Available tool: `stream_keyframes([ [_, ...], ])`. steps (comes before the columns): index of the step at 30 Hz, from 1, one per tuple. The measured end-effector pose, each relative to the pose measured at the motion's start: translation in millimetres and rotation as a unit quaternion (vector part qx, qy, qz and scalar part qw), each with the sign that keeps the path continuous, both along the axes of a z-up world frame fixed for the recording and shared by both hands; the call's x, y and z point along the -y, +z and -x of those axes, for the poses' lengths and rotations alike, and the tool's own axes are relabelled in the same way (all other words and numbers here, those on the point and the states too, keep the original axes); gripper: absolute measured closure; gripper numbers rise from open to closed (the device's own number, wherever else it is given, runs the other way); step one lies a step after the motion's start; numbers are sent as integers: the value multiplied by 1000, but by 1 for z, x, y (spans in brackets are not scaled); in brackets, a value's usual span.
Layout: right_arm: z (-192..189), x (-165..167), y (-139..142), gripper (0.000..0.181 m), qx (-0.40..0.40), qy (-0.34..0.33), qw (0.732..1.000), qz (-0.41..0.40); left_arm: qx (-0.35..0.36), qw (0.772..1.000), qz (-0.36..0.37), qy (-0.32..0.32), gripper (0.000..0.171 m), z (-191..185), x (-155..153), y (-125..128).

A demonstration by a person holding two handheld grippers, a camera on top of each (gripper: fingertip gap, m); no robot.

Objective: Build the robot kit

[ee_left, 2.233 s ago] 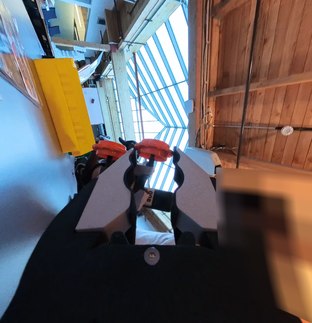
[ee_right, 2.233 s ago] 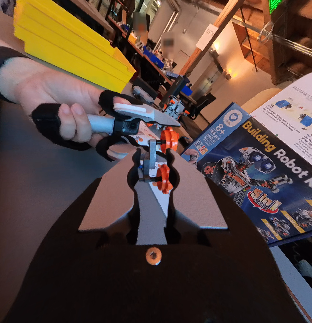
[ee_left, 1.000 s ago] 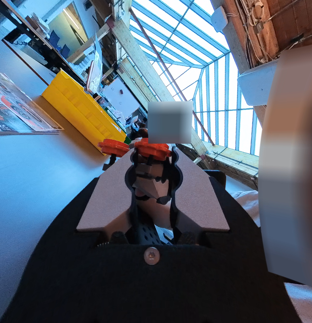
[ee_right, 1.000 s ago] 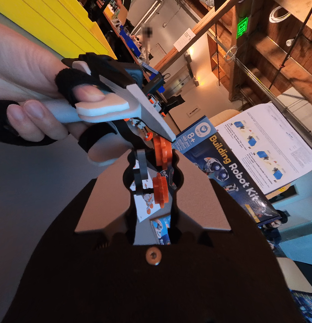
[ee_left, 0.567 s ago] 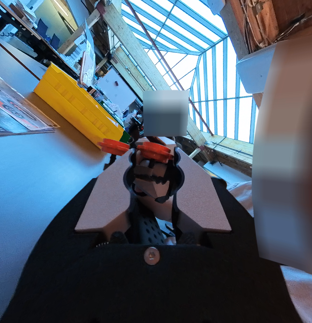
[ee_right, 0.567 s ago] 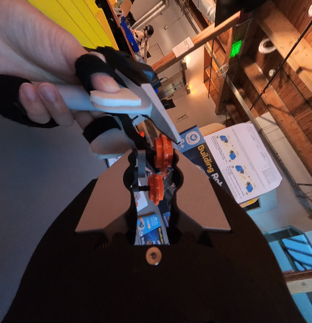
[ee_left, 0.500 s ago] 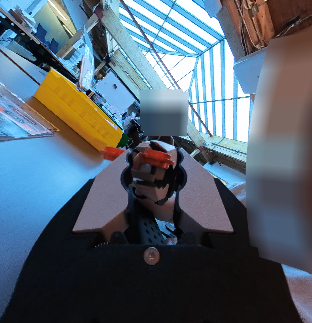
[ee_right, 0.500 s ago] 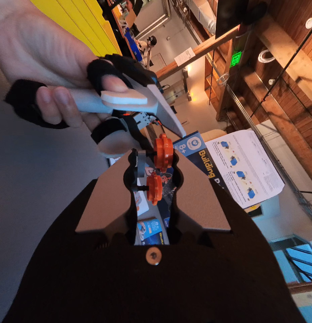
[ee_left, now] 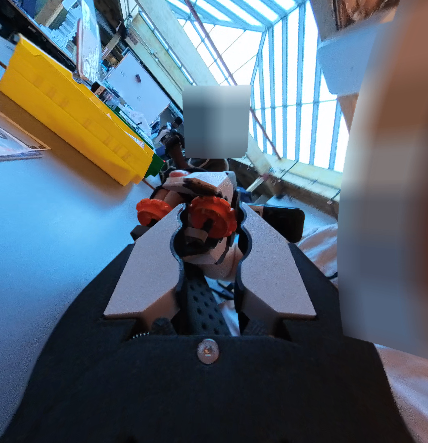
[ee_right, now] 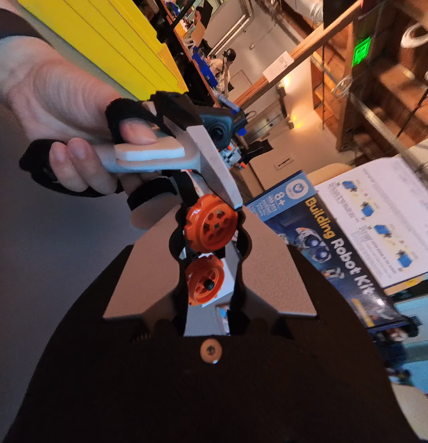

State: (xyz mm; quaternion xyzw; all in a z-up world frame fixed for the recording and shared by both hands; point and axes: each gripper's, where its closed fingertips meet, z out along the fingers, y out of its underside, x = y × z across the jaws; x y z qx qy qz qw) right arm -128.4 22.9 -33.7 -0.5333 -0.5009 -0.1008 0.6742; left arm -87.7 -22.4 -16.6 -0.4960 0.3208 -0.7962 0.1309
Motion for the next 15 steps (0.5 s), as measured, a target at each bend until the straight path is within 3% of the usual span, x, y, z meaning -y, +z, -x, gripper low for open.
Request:
stream_keyframes([
  [8, -7, -20, -7, 137, -43, -27, 998, 41, 17, 992, 124, 35, 135, 0, -33, -2],
  [15, -11, -23, -10, 126, -20, -50, 998, 18, 32, 959, 266, 90, 134, 8, -71, -13],
])
